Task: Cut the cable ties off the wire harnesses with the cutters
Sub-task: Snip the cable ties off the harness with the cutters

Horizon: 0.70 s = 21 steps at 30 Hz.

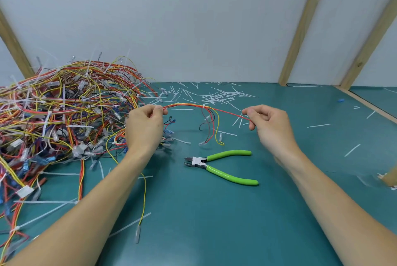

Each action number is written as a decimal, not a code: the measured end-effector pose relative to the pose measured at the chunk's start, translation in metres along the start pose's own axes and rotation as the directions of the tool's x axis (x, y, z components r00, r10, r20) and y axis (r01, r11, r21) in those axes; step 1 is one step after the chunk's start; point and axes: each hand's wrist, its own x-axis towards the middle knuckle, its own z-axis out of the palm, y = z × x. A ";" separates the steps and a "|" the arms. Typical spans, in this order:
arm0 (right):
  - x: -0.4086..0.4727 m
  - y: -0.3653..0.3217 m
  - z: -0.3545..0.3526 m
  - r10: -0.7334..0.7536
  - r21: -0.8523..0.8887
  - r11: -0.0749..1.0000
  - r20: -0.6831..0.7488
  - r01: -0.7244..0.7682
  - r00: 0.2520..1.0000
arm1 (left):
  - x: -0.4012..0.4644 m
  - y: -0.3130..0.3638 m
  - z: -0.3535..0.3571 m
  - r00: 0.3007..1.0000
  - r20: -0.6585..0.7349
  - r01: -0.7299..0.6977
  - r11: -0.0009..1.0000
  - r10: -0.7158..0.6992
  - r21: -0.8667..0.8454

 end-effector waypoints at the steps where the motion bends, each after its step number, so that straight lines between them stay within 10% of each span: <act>1: 0.000 0.000 0.000 0.002 -0.015 1.000 -0.014 -0.003 1.000 | 0.000 0.000 0.000 1.000 0.001 0.001 1.000 -0.001 0.000; 15: -0.010 -0.010 -0.006 -0.287 -0.413 0.886 -0.131 0.211 0.949 | -0.013 0.013 0.000 0.969 -0.026 -0.241 0.966 0.244 0.091; 19: -0.028 -0.030 0.007 -0.487 -0.197 0.855 0.019 0.480 0.873 | -0.035 0.036 0.003 0.705 0.175 -0.708 0.693 0.687 0.133; 21: -0.033 -0.037 0.014 -0.345 0.106 0.936 0.108 0.335 0.932 | -0.048 0.045 0.009 0.550 0.317 -0.833 0.531 0.773 0.152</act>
